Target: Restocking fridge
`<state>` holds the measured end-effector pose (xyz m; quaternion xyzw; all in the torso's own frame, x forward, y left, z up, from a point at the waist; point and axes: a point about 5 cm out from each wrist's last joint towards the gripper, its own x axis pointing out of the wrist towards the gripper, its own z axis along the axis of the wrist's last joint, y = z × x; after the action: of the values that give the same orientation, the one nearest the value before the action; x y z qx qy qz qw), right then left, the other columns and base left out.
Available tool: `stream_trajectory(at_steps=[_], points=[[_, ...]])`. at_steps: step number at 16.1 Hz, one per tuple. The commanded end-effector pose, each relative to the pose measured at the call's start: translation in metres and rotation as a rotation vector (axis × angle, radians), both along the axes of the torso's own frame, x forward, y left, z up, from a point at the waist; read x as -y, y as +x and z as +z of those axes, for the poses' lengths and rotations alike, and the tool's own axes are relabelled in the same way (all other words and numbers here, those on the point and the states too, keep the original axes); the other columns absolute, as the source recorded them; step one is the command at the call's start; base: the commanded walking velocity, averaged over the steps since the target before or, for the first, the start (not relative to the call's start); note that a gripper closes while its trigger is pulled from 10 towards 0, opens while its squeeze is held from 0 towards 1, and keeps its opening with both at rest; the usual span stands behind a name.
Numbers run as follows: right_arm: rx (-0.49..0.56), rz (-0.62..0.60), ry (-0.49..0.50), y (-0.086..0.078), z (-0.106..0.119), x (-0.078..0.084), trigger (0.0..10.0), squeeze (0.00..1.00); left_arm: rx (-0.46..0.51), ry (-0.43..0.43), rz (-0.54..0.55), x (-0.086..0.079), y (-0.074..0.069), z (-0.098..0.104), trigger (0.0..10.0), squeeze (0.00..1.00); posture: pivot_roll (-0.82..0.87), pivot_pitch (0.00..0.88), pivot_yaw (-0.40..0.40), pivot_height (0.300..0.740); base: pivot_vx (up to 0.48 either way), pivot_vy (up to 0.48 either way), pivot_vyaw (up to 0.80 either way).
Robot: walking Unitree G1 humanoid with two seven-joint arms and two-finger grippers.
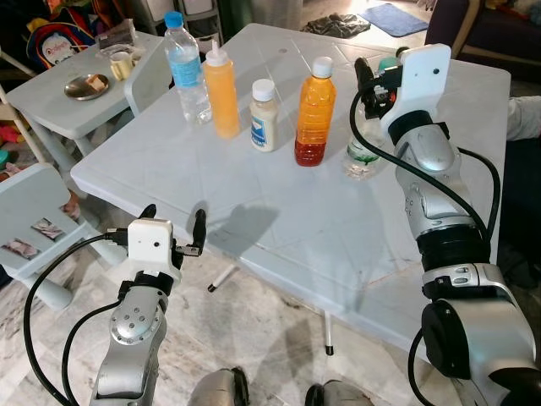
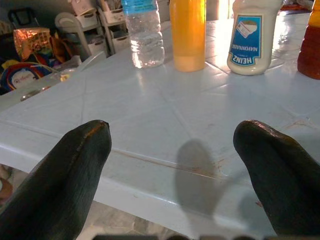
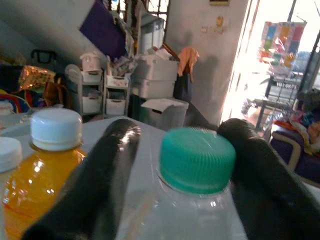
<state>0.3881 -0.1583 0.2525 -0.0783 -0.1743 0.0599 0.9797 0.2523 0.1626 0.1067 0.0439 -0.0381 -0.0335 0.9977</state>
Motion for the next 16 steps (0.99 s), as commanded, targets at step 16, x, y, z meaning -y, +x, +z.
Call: stream_trajectory(at_steps=[16], points=[[-0.147,0.079,0.16,-0.039,-0.023,-0.025,0.0,0.0,-0.075,-0.016,0.057,0.0,-0.001,-0.007,10.0,0.0,-0.01,0.11,0.054,0.74,0.0,0.0,0.0]])
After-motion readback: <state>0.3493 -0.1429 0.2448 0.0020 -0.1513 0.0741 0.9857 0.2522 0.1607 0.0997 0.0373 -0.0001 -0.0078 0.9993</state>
